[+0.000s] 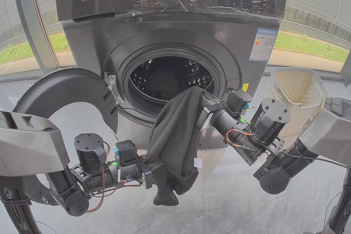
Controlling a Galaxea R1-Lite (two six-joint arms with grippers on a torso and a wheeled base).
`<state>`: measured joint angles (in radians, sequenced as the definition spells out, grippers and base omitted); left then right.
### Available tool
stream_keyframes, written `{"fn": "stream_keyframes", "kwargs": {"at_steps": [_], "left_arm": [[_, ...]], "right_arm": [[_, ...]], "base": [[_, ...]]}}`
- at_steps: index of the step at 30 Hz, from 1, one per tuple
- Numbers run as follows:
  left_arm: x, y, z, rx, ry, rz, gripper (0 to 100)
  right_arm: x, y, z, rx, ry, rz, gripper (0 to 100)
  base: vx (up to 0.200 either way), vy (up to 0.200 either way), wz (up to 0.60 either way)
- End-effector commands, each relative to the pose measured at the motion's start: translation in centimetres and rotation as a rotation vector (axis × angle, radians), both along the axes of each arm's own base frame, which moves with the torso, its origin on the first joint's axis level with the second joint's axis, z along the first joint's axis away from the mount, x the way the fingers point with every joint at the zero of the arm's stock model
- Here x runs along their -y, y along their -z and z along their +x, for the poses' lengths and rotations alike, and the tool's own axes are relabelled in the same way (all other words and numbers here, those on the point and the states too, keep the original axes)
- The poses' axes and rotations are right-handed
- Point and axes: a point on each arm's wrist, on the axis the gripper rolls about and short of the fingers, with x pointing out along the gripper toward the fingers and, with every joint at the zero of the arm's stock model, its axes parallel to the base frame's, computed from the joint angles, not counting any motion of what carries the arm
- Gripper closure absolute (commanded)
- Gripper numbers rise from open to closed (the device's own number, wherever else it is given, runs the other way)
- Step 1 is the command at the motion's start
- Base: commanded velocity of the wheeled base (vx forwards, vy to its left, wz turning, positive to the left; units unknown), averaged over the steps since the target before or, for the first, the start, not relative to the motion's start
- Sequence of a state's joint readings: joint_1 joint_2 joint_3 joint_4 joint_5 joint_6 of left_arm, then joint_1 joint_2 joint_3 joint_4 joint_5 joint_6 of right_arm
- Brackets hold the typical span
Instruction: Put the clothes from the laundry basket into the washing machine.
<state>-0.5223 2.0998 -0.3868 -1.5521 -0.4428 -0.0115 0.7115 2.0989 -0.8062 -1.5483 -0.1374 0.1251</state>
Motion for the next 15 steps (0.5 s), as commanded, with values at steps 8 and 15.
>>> {"fn": "stream_keyframes", "kwargs": {"at_steps": [8, 15], "left_arm": [[-2.4, -4.3, -3.0, 0.066, 0.031, -0.081, 100], [-2.4, -4.5, -2.7, 0.076, 0.024, -0.085, 100]], "right_arm": [[-0.4, 6.2, 2.3, -0.119, 0.027, -0.095, 100], [-0.2, 6.2, 1.9, -0.129, 0.019, -0.099, 100]], "base": [[0.0, 0.0, 0.0], [0.0, 0.0, 0.0]]}}
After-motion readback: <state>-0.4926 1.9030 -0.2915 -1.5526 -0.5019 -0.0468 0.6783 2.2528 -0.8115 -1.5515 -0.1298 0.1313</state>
